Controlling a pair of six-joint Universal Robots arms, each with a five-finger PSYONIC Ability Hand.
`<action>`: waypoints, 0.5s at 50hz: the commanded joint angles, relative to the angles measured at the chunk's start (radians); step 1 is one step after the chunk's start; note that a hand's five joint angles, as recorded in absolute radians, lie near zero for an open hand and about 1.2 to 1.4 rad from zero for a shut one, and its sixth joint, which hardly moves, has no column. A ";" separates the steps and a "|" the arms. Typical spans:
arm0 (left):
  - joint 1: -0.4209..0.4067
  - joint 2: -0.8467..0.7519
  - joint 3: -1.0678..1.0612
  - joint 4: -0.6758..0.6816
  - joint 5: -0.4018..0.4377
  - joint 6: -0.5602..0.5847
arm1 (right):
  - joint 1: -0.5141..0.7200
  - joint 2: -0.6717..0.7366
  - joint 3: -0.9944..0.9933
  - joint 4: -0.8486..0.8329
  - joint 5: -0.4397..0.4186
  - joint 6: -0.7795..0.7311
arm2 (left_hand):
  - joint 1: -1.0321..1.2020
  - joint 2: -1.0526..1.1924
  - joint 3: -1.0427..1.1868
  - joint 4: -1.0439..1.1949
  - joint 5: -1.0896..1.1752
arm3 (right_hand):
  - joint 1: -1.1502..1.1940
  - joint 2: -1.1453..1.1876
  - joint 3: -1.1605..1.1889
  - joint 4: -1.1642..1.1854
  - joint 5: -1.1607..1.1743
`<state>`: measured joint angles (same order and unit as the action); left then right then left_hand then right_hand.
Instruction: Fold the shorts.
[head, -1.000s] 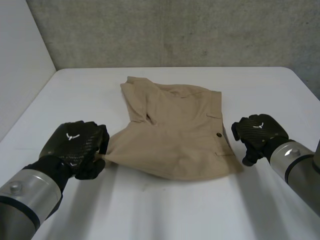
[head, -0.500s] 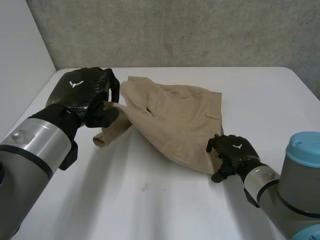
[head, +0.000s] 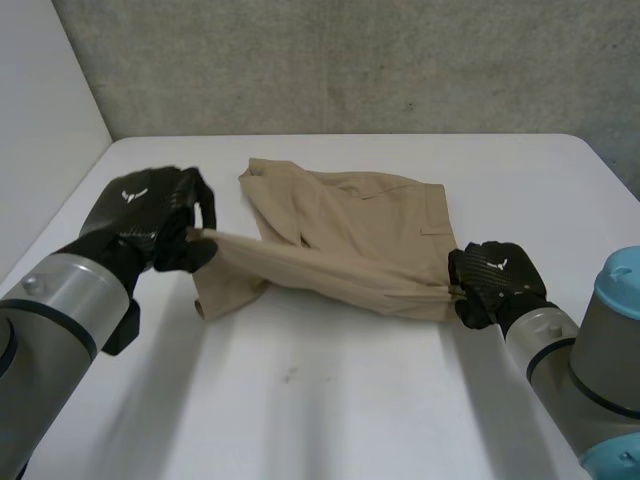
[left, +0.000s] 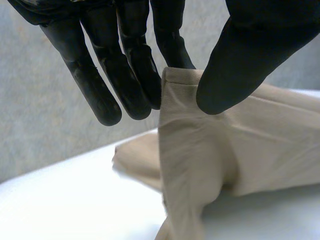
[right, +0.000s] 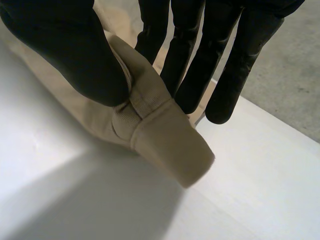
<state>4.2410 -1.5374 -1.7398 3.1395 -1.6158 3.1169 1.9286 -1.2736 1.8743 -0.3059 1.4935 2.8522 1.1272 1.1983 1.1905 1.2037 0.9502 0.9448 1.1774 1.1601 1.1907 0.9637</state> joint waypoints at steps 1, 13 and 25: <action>0.027 -0.001 -0.119 -0.021 0.007 0.061 | -0.005 -0.094 -0.018 0.181 -0.019 -0.237 | 0.269 0.198 0.206 0.193 0.272 | 0.451 0.219 0.236 0.206 0.258; -0.012 0.006 -0.242 -0.194 0.014 0.203 | -0.023 -0.349 -0.087 0.651 -0.035 -0.471 | 0.269 0.198 0.206 0.193 0.272 | 0.451 0.219 0.236 0.206 0.258; -0.076 0.057 -0.231 -0.260 0.059 0.197 | -0.023 -0.342 -0.053 0.683 -0.042 -0.527 | 0.269 0.198 0.206 0.193 0.272 | 0.451 0.219 0.236 0.206 0.258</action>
<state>4.1770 -1.5000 -1.9821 2.8795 -1.5694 3.3172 1.9048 -1.6384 1.7964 0.4383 1.4530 2.3218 1.1273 1.1989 1.1905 1.2037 0.9502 0.9448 1.1775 1.1841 1.1916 0.9696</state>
